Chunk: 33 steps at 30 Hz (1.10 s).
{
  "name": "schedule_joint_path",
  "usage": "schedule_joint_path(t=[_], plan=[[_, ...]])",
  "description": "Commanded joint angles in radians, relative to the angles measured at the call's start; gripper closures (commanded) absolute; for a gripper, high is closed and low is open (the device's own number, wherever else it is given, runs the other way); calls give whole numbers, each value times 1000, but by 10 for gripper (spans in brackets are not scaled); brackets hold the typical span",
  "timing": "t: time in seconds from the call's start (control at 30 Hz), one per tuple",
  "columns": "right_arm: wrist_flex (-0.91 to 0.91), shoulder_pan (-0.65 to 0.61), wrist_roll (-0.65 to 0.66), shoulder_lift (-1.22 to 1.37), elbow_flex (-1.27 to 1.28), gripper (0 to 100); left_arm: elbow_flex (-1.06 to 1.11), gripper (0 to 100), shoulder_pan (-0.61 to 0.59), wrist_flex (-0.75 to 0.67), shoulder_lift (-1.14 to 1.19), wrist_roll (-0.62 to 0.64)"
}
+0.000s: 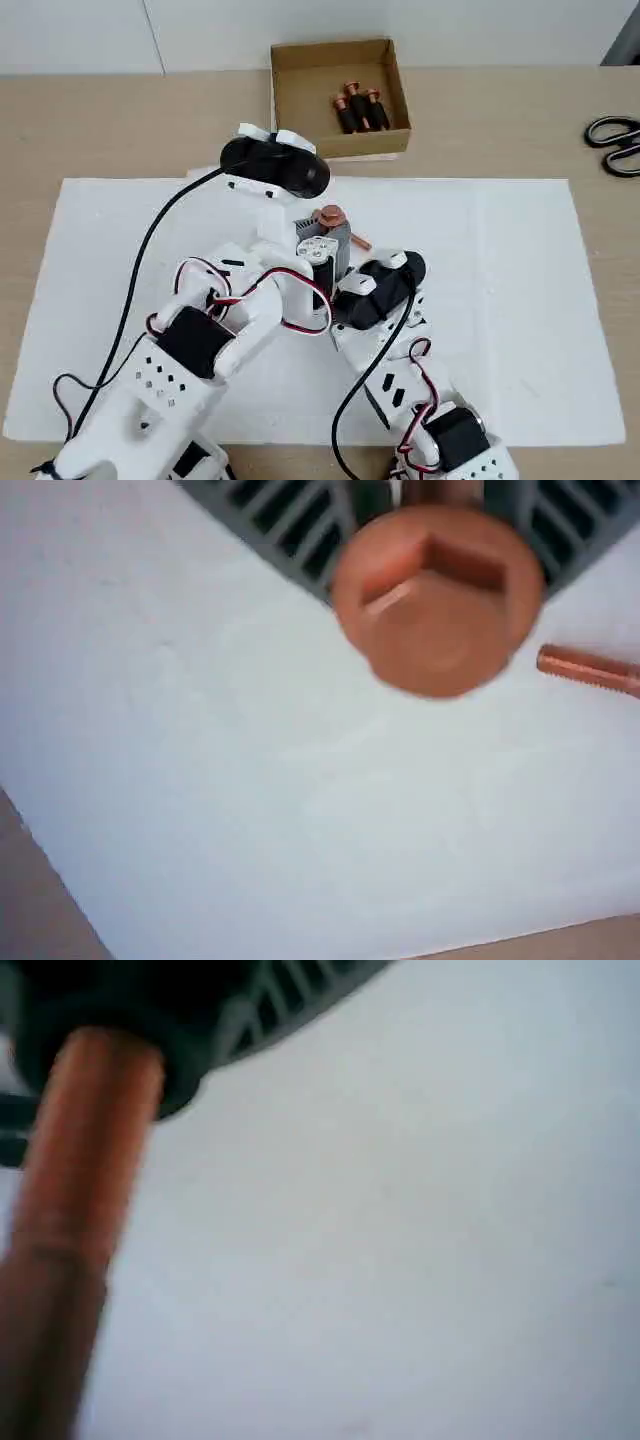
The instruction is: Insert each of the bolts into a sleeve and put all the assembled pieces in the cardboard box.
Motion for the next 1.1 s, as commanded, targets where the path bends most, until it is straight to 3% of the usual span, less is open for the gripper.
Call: schedule_joint_path(t=[0.0, 1.07], plan=[[-22, -1, -5, -7, -17, 995, -2, 994, 2, 8, 2, 5], [-22, -1, -5, -8, -17, 995, 91, 994, 32, 58, 5, 0]])
